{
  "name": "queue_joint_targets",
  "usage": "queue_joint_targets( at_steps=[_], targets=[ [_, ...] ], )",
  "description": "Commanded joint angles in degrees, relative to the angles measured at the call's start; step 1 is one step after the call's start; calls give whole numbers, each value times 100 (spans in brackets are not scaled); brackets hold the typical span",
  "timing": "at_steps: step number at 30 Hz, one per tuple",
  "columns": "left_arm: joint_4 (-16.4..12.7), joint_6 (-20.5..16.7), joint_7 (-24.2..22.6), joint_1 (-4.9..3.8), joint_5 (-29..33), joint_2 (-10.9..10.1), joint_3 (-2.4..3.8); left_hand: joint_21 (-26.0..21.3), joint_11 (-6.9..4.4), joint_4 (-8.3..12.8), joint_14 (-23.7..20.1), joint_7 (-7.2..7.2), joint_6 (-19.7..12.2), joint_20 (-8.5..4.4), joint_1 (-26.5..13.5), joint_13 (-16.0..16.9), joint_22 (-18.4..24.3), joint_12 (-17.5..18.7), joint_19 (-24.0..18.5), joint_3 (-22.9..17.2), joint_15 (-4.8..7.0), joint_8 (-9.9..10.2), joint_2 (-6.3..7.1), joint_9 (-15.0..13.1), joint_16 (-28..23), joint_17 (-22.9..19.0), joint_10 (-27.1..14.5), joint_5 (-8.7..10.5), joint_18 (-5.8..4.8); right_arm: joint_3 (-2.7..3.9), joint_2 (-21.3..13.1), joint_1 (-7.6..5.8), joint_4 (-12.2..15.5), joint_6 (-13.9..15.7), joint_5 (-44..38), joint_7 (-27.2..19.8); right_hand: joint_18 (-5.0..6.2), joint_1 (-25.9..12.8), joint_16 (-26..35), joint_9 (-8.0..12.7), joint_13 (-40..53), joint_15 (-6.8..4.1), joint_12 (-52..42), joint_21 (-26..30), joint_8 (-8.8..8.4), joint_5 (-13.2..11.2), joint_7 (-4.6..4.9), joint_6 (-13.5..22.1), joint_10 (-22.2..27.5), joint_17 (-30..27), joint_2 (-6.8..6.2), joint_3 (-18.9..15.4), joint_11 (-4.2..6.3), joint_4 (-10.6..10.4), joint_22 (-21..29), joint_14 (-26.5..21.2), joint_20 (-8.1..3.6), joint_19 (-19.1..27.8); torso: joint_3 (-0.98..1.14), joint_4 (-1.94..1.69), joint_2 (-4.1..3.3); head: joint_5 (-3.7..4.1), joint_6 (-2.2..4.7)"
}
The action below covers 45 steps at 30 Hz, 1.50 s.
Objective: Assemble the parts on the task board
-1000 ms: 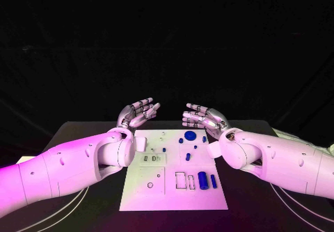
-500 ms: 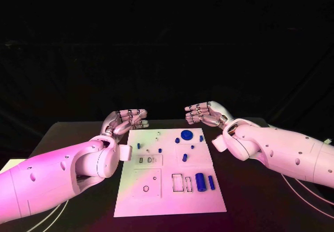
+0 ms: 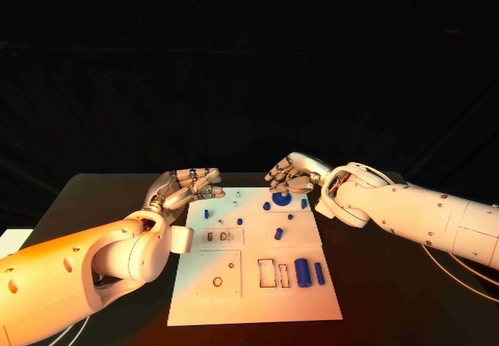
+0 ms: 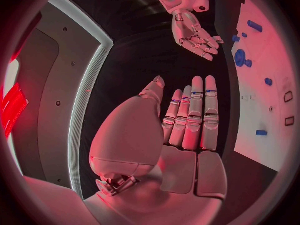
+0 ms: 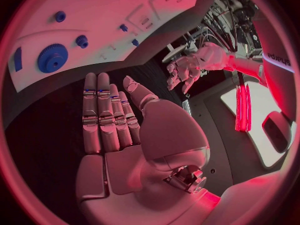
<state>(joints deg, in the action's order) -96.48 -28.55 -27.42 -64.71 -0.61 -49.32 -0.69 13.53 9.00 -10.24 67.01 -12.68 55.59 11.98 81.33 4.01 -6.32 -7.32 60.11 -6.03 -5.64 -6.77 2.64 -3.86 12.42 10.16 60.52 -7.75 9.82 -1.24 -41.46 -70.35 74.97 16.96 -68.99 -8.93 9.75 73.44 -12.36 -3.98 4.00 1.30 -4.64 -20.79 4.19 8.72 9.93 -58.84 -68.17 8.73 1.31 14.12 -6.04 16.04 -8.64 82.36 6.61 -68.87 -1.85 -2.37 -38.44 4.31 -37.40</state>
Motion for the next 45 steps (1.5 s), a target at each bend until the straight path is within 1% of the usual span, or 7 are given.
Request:
queue_joint_targets(
  at_steps=[1,6,11,17,27,33,45],
  targets=[
    [-183,171,44,-22,248,-50,19,35,3,39,45,12,38,-5,13,6,-4,-21,55,0,-4,36,-46,2,20,8,30,15,71,7,42,-57,2,-558,-1938,813,74,-3,-251,-9,22,-112,-10,-266,34,4,-77,-146,-219,200,-73,-20,98,-22,-133,379,-136,-246,-52,-83,-169,71,54],
    [-350,166,54,-32,302,-100,38,27,4,47,30,11,44,-7,13,6,1,-19,55,1,-7,38,-40,3,9,14,38,15,67,11,75,-148,33,-748,-2675,1131,54,-67,-794,2,25,-176,44,-604,7,48,-138,-287,-349,673,-134,-6,158,-76,-328,416,-233,-337,-91,-143,-278,138,78],
    [-428,162,63,-37,314,-142,47,17,7,54,15,8,45,-7,12,4,6,-14,52,2,-11,42,-37,5,-2,20,38,15,64,15,87,-203,76,-957,-3021,1336,50,-141,-987,22,-11,-156,117,-710,-59,0,-151,-203,-138,886,-206,-2,145,-120,-391,380,-230,-317,-117,-161,-364,159,114],
    [-493,184,58,-44,216,-179,69,12,10,59,8,4,41,-7,13,2,9,-8,51,1,-13,48,-36,7,-7,24,33,15,62,18,115,-232,92,-1052,-3214,1391,60,-123,-1674,12,-19,-136,79,-1091,-47,2,-167,-84,308,1497,-266,66,115,-195,-610,363,-237,-384,-143,-179,-432,196,125],
    [-508,207,76,-49,187,-186,80,4,14,66,0,0,35,-6,13,-1,13,-1,50,1,-16,55,-35,9,-14,30,27,14,60,18,198,-237,27,-1195,-3239,1308,62,-147,-3704,9,-35,-135,83,-1849,-50,67,-184,-178,337,3402,-296,402,124,-320,-1080,346,-219,-281,-147,-220,-466,198,107],
    [-506,203,92,-50,185,-194,80,3,14,67,0,-1,35,-6,13,-1,13,1,50,0,-16,56,-35,9,-15,32,26,14,60,18,224,-237,7,-1284,-3232,1269,67,-175,-4101,2,-41,-143,89,-2022,-38,54,-214,-254,353,3790,-275,508,143,-390,-1188,354,-214,-230,-148,-210,-509,202,132],
    [-509,217,113,-50,184,-204,81,-1,16,76,-1,-3,30,-7,17,-3,16,6,52,-1,-16,60,-33,10,-17,37,21,14,60,18,294,-225,-69,-1464,-3203,1213,70,-189,-4709,-5,-40,-157,80,-2314,-34,-15,-230,-387,249,4387,-267,710,154,-491,-1366,403,-216,-184,-147,-220,-548,234,103]
  ],
)
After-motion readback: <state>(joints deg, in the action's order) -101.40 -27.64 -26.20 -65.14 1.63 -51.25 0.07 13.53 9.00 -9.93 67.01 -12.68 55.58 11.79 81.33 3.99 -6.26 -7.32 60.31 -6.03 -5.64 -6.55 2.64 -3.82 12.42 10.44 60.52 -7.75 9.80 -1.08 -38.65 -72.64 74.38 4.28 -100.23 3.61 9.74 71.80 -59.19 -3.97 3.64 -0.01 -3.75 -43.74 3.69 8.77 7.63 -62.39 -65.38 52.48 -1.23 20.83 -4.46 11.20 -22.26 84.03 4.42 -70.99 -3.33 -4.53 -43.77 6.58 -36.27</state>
